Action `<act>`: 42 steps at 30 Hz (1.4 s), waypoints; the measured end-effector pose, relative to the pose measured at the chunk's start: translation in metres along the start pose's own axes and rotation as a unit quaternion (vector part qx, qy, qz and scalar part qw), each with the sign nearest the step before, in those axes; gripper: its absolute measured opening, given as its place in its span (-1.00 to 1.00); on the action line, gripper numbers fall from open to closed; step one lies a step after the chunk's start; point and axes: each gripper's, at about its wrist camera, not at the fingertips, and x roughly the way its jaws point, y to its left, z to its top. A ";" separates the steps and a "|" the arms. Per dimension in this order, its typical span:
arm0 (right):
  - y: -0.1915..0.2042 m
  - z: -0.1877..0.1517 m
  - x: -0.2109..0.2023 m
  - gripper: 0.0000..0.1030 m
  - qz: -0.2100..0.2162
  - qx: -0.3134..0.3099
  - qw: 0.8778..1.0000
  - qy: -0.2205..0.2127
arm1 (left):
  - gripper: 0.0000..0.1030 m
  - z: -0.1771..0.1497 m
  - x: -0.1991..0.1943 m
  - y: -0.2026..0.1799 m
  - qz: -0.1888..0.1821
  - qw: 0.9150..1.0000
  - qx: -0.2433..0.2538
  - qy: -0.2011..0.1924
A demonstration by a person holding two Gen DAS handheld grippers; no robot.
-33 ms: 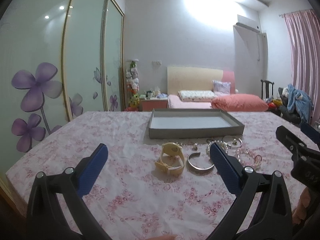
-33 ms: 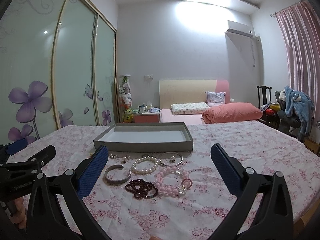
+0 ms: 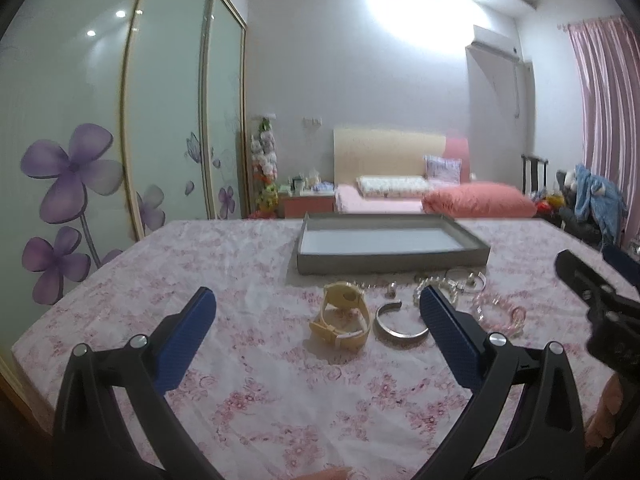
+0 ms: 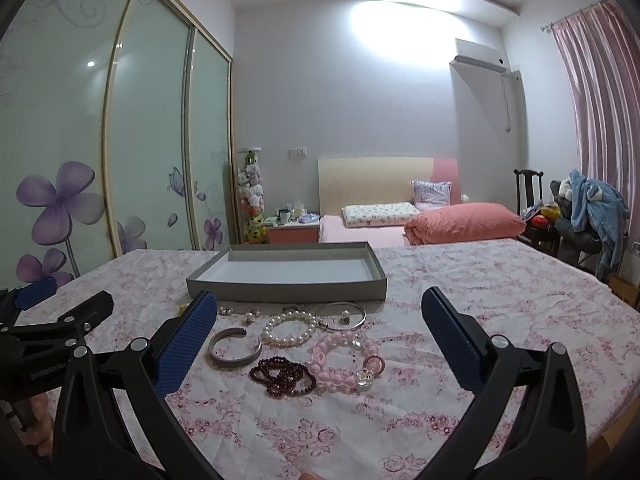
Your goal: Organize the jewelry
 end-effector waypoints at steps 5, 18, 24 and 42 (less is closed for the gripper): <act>-0.008 -0.003 0.009 0.97 0.002 0.015 1.000 0.026 | 0.92 0.004 0.048 0.004 -0.026 0.994 0.007 0.102; -0.019 -0.010 0.035 0.97 0.011 0.040 0.995 0.088 | 0.56 0.002 0.138 -0.012 -0.054 0.972 0.011 0.230; -0.023 -0.011 0.044 0.97 0.010 0.043 0.993 0.105 | 0.38 0.001 0.164 -0.015 -0.036 0.967 0.019 0.251; -0.038 -0.019 0.083 0.96 -0.011 0.038 0.980 0.196 | -0.25 0.001 0.184 0.014 -0.030 0.964 -0.015 0.265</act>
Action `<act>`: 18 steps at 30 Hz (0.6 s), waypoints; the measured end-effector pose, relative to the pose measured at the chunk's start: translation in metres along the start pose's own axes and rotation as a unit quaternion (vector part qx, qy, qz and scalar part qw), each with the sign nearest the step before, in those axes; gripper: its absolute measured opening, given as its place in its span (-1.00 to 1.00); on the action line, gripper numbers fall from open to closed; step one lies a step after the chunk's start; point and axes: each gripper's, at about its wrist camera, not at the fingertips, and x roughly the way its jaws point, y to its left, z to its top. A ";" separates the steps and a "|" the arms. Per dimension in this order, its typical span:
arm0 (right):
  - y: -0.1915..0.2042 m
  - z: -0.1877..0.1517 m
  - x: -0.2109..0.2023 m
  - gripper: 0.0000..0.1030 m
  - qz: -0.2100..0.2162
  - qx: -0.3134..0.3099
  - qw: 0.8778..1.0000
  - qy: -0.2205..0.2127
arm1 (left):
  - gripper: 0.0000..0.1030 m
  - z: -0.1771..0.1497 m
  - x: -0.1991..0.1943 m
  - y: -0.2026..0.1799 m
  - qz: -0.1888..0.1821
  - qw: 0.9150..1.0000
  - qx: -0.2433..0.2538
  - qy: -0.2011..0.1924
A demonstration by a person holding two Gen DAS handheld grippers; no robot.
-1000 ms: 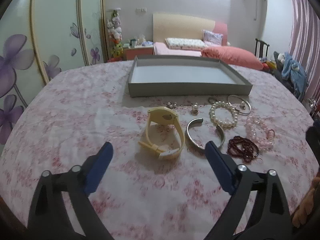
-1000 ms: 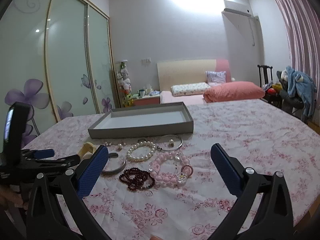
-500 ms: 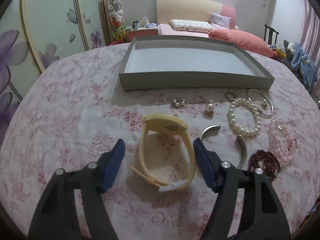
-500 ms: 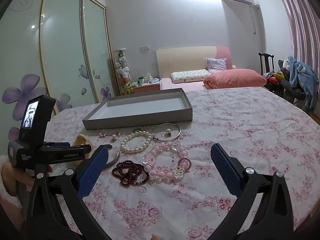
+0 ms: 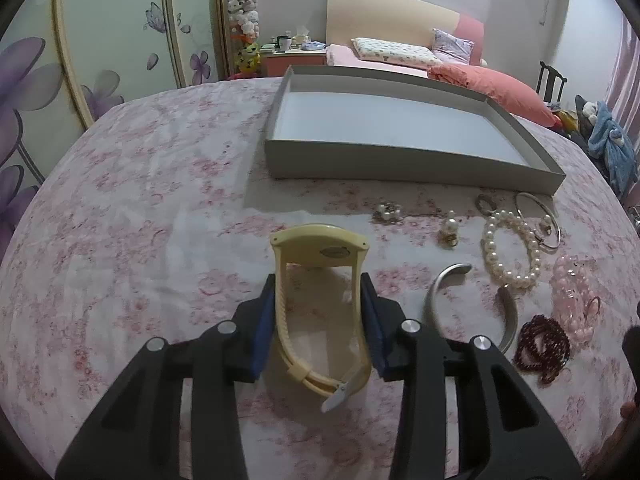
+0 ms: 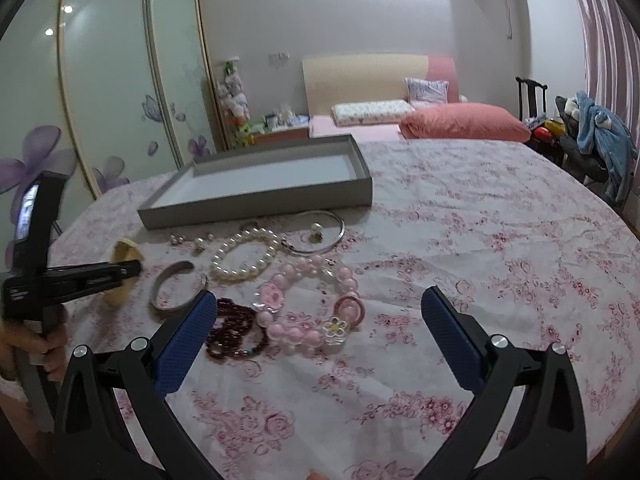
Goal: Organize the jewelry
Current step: 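Grasp the yellow watch with the left tool while the right tool approaches the pink bead bracelet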
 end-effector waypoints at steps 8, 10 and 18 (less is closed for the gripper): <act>-0.003 0.009 0.017 0.94 -0.015 -0.004 0.999 0.028 | -0.26 -0.005 -0.005 0.014 0.011 1.000 0.006 0.001; -0.002 0.012 0.024 0.89 -0.020 -0.009 0.999 0.037 | -0.25 -0.006 -0.006 0.018 0.016 1.000 0.002 0.000; 0.004 0.020 0.049 0.46 -0.026 -0.013 0.995 0.094 | -0.24 -0.008 -0.006 0.025 0.023 1.000 -0.003 -0.006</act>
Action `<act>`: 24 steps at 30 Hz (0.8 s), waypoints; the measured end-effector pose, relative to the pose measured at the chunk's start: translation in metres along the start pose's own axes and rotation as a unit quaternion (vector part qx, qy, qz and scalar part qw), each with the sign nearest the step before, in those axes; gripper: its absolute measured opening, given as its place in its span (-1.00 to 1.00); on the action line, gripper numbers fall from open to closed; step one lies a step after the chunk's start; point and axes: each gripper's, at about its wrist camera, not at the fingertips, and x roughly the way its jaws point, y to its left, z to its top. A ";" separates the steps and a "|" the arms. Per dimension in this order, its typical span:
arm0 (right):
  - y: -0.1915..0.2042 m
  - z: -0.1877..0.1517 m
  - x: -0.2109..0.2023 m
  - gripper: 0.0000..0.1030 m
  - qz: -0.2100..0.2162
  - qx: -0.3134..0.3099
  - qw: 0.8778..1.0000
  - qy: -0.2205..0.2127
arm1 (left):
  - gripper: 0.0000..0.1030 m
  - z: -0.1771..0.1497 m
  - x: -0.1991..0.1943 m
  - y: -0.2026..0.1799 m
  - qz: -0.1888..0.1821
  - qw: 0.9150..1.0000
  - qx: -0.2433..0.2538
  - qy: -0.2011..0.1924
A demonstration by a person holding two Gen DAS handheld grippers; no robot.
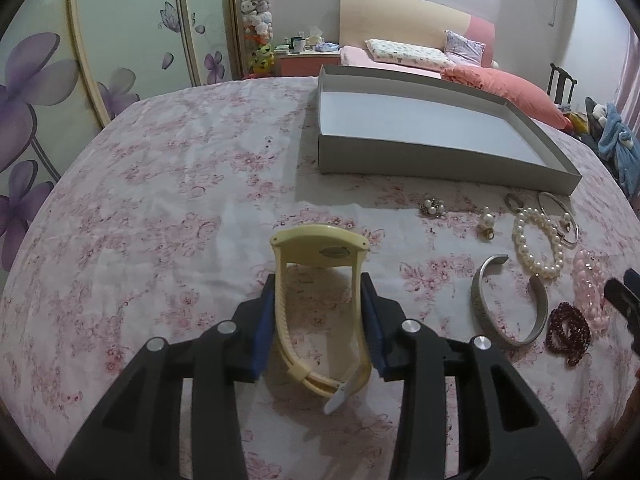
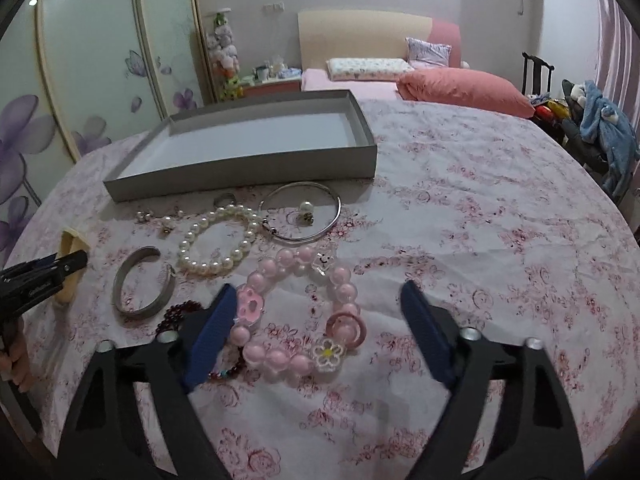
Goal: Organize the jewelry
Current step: 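Grasp the yellow watch with the left tool while the right tool approaches the pink bead bracelet, then grasp the pink bead bracelet with the right tool while the left tool lifts the watch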
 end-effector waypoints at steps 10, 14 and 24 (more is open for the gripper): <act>-0.008 0.004 0.025 -0.15 -0.028 -0.011 0.998 0.048 | -0.22 -0.003 0.000 -0.001 0.001 1.000 0.001 -0.002; -0.002 0.004 0.026 -0.71 -0.012 -0.025 0.999 0.046 | -0.22 -0.003 0.001 -0.001 0.001 1.000 0.000 0.000; -0.007 0.007 -0.001 -0.73 0.080 0.002 0.997 -0.013 | -0.23 -0.004 -0.003 0.002 -0.016 1.000 -0.012 -0.006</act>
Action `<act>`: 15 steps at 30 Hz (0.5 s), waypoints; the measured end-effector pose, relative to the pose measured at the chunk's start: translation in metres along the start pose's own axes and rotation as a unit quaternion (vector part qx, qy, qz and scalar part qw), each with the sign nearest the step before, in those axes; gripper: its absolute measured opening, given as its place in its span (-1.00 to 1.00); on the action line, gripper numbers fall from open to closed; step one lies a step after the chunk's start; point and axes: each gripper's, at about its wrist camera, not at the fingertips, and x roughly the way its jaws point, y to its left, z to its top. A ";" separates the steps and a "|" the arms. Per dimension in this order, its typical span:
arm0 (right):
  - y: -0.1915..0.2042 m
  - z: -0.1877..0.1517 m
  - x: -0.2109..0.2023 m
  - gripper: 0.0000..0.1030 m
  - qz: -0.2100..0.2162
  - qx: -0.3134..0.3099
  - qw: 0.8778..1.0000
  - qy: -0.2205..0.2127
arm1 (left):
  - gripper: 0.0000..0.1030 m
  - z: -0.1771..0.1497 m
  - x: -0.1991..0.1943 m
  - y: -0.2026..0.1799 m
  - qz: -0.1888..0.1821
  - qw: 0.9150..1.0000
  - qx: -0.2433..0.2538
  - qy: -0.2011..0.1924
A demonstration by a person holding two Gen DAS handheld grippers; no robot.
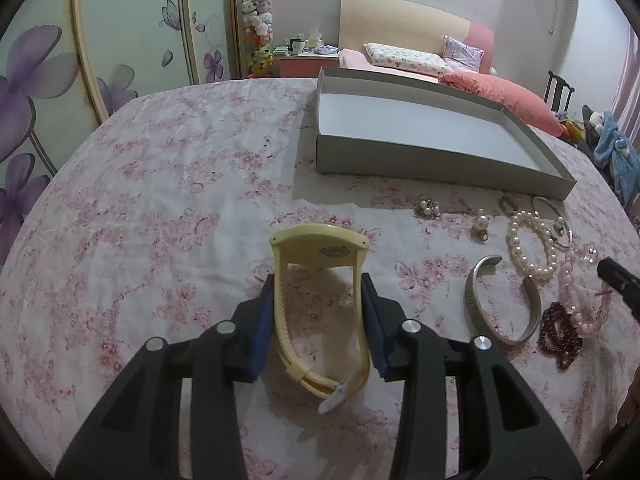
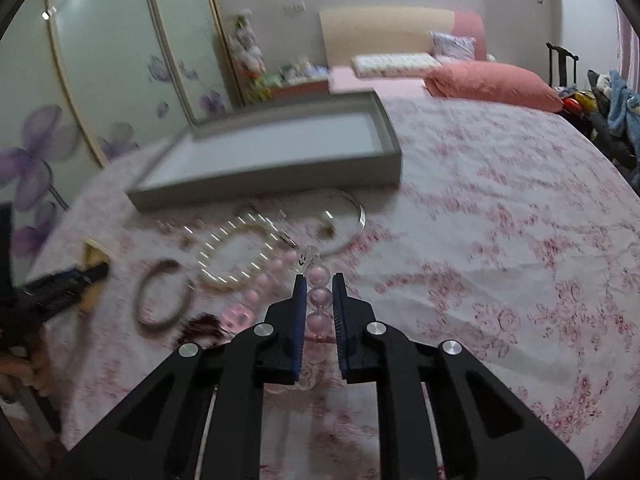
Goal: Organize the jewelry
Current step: 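Grasp the pink bead bracelet with the right tool while the left tool lifts the watch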
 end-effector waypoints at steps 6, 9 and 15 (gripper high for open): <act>0.011 0.009 -0.025 -0.73 0.056 0.001 0.996 -0.063 | -0.24 -0.001 -0.017 -0.002 -0.015 0.999 -0.013 -0.035; 0.017 0.013 -0.034 -0.73 0.069 -0.005 0.994 -0.086 | -0.24 -0.001 -0.030 -0.006 -0.016 0.998 -0.013 -0.062; 0.019 0.018 -0.043 -0.73 0.084 0.004 0.990 -0.116 | -0.24 -0.003 -0.057 -0.017 -0.007 0.992 -0.002 -0.124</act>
